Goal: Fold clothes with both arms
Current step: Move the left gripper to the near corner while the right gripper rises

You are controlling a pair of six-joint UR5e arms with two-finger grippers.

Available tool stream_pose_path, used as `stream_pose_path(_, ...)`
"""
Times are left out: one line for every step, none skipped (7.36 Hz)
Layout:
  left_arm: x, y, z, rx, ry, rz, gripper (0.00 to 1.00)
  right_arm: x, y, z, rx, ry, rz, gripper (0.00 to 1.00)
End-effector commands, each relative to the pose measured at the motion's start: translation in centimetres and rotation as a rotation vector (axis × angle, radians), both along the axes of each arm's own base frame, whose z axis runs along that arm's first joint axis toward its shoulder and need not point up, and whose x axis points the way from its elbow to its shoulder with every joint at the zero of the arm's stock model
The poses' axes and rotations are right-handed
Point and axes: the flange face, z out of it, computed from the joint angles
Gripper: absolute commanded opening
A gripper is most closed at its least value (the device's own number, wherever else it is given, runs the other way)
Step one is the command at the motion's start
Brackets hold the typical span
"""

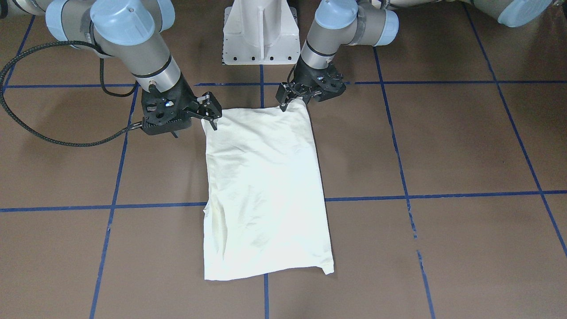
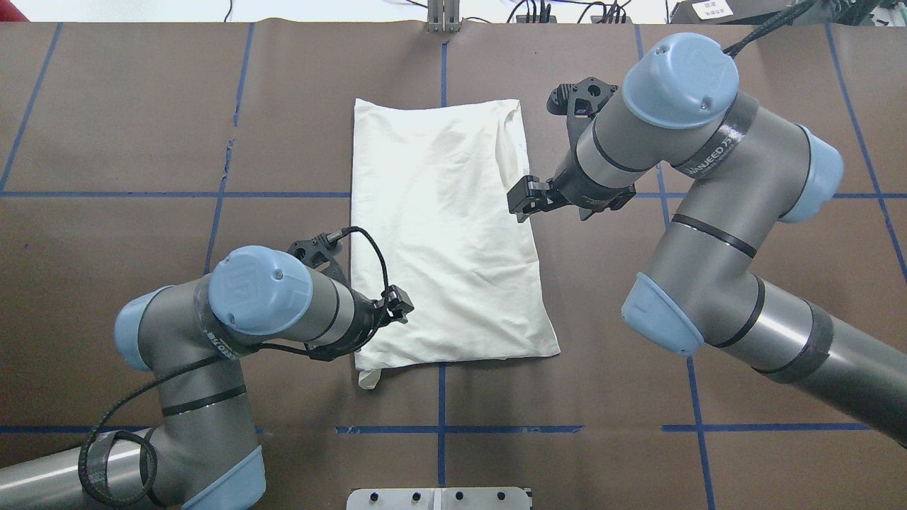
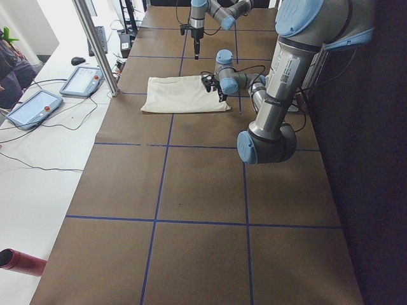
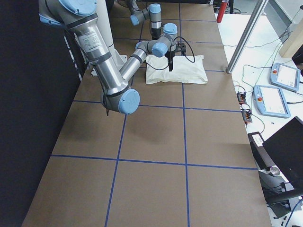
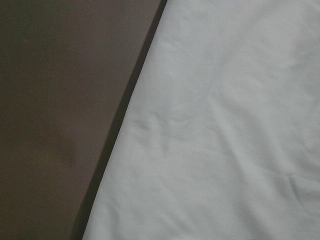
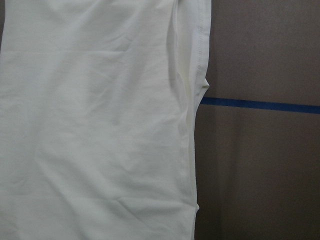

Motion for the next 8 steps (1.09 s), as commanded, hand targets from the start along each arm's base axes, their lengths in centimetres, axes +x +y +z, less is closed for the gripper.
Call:
stream_pose_path(1.4, 1.6, 2.8, -0.011, -0.058, 0.003, 0.84, 0.0, 0.1, -0.1, -0.008, -0.003, 0.004, 1.00)
stream_pose_path(1.5, 1.8, 3.1, -0.013, -0.069, 0.001, 0.83, 0.0, 0.1, -0.2, -0.007, -0.004, 0.004, 1.00)
stream_pose_path(1.8, 2.1, 3.2, -0.019, -0.084, 0.006, 0.81, 0.0, 0.1, -0.2, -0.008, -0.004, 0.005, 1.00)
stream_pose_path(1.9, 2.4, 3.1, -0.023, -0.084, 0.008, 0.76, 0.0, 0.1, -0.1, -0.009, -0.003, 0.005, 1.00)
stream_pose_path(2.0, 2.4, 3.1, -0.024, -0.088, 0.008, 0.71, 0.0, 0.1, -0.1, -0.009, -0.003, 0.005, 1.00)
stream_pose_path(2.0, 2.3, 3.3, -0.026, -0.091, 0.006, 0.64, 0.0, 0.1, 0.0, -0.009, -0.001, 0.006, 1.00)
stream_pose_path(2.8, 2.8, 3.8, -0.029, -0.104, 0.016, 0.55, 0.1, 0.0, 0.1, -0.010, 0.000, 0.008, 1.00)
stream_pose_path(2.8, 2.8, 4.0, -0.027, -0.106, 0.015, 0.32, 0.0, 0.1, 0.3, -0.011, 0.002, 0.005, 1.00)
